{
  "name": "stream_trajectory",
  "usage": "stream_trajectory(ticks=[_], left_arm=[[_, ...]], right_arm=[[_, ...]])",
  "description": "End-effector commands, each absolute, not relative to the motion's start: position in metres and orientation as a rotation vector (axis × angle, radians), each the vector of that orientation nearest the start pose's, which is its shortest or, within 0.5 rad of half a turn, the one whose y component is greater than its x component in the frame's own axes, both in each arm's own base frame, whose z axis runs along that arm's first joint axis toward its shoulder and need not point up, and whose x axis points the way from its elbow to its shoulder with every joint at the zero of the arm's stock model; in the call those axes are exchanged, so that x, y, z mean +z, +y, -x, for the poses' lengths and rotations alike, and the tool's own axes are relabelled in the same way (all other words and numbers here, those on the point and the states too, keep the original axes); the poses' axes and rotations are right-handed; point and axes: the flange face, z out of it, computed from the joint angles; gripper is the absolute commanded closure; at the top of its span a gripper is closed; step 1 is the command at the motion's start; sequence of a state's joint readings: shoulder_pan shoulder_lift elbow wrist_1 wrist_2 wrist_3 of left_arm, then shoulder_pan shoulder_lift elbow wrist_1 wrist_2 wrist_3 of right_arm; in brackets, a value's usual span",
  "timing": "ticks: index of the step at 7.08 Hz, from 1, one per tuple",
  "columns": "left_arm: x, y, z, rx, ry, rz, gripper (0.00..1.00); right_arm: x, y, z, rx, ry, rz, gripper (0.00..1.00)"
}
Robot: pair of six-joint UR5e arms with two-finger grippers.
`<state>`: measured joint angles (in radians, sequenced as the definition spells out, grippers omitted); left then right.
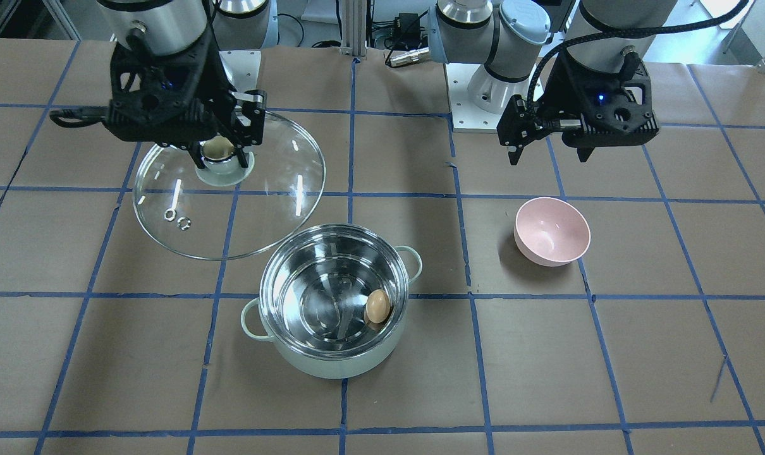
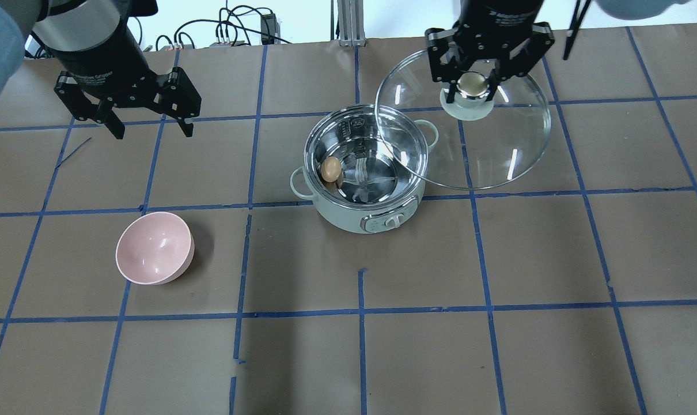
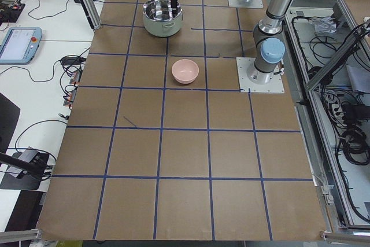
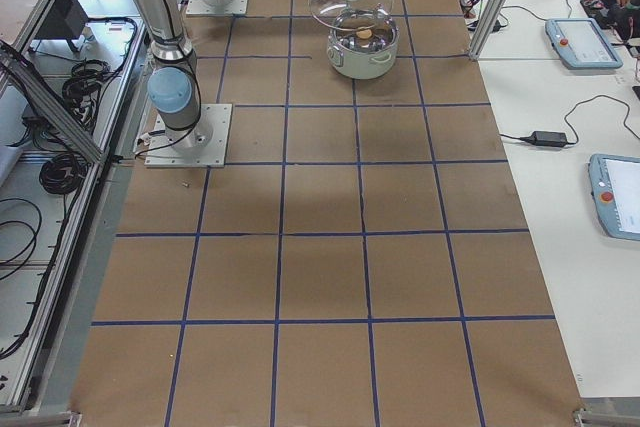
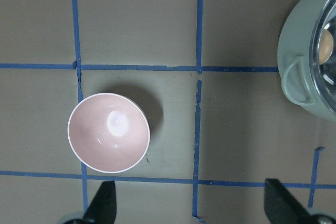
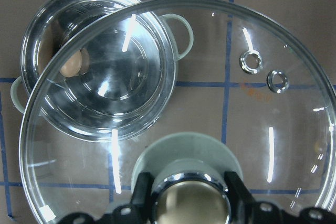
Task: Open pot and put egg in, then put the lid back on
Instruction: 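Withdraw the left gripper away from the pot while the right gripper brings the lid back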
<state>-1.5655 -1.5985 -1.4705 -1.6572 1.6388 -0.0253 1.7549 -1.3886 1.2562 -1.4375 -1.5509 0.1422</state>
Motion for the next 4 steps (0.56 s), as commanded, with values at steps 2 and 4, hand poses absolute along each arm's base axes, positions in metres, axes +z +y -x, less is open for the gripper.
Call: stream_trajectory(ticks=[2, 4], left_arm=[[0.53, -0.495, 0.124, -0.053, 3.102, 0.07, 0.0], [0.535, -0.496, 0.105, -0.063, 3.134, 0.142, 0.0]], right_arm=[[0.436, -0.593, -0.316, -0.016, 3.116, 0.017, 0.93], [0.392, -0.604, -0.352, -0.037, 3.112, -0.066, 0.93]])
